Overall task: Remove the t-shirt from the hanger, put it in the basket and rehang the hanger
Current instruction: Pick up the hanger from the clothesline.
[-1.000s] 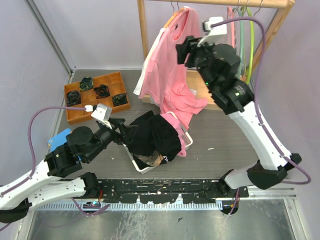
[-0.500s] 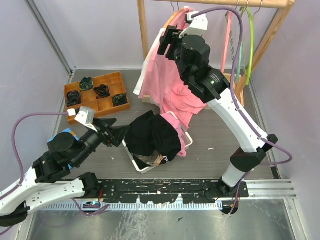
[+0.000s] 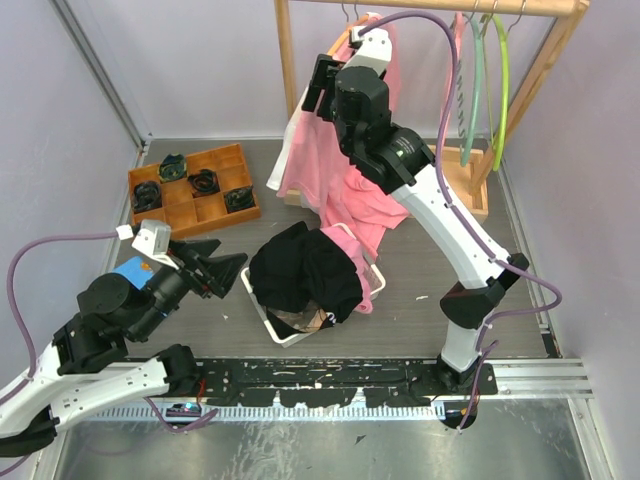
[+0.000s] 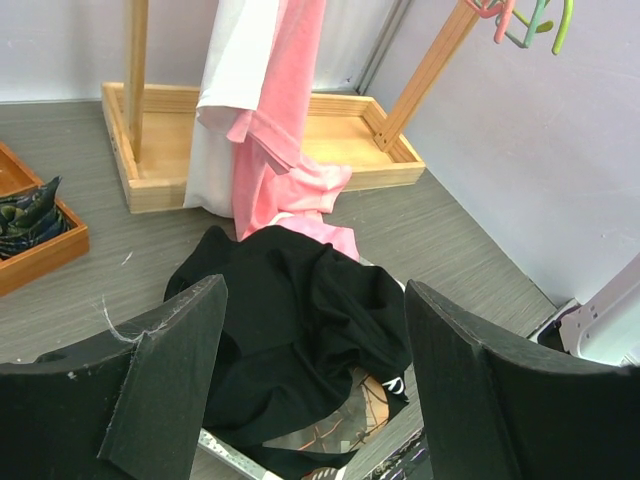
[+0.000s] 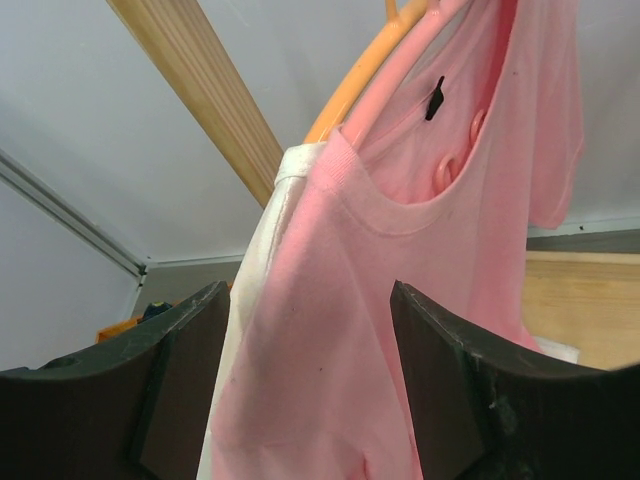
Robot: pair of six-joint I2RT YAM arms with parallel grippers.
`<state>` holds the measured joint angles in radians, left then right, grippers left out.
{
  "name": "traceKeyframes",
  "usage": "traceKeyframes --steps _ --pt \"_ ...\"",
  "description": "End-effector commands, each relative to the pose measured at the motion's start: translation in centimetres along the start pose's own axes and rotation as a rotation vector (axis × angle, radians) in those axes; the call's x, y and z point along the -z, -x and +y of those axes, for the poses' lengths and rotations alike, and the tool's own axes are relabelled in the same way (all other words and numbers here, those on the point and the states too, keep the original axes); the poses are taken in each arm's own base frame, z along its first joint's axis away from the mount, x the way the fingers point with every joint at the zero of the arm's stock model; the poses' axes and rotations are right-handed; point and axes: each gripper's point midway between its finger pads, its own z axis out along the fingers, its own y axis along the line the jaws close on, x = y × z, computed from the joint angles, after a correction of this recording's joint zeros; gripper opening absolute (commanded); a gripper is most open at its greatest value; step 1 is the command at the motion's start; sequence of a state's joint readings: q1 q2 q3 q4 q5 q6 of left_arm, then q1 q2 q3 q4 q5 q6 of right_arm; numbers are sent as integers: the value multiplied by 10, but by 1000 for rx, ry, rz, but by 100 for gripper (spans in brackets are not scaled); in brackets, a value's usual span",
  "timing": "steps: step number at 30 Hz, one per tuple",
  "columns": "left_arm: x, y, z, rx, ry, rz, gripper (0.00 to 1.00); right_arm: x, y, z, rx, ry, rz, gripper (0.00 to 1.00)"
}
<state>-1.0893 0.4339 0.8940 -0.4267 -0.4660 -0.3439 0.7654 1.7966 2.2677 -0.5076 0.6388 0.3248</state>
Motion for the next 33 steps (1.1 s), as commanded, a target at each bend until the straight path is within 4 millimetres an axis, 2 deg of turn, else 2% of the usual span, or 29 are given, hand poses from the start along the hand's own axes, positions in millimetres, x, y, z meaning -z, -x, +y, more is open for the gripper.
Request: traceKeyframes --steps 1,17,33 --pt "3 -1 6 -5 18 -6 79 7 29 -3 -65 -19 -64 71" --pt "6 0 8 -3 21 -15 79 -7 5 -24 -50 -72 -4 71" --pt "3 0 6 -4 17 -18 80 -9 5 -71 23 -229 16 68"
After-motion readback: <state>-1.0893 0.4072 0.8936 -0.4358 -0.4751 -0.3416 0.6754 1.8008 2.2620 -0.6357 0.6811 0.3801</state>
